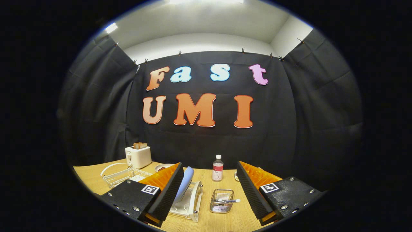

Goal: Take the plate from the dish rack, then take the spoon from the basket and place it into the plate.

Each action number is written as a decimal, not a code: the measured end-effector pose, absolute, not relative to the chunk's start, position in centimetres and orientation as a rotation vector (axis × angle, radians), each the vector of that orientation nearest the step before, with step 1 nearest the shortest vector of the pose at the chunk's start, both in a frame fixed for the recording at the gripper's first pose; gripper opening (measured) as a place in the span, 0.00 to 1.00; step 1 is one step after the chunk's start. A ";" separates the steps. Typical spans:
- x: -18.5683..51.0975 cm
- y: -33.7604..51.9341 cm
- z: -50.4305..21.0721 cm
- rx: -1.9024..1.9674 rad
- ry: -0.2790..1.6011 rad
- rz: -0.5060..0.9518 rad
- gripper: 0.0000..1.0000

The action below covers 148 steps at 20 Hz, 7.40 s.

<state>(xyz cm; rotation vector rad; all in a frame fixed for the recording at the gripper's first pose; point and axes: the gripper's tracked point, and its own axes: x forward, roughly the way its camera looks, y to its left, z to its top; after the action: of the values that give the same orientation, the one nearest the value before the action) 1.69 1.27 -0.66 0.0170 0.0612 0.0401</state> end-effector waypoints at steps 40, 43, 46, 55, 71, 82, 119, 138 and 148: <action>15.7 7.7 -14.5 0.005 0.888 -0.085 0.32; 15.3 9.3 -11.8 0.127 0.859 -0.047 0.29; 13.3 9.0 -9.3 0.183 0.807 -0.010 0.29; 4.3 7.9 -7.4 0.259 0.751 0.101 0.29; -4.9 7.7 -14.7 0.410 0.837 0.192 0.29; -7.5 8.2 -20.3 0.431 0.907 0.224 0.29; 5.5 -3.9 -19.4 0.218 0.499 -0.147 0.55; 4.4 -2.3 -11.6 0.242 0.428 -0.057 0.10; -1.9 2.1 -5.3 0.241 0.348 0.128 0.10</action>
<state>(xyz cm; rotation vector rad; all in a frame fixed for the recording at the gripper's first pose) -1.90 2.12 -5.34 0.2407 0.3484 0.1280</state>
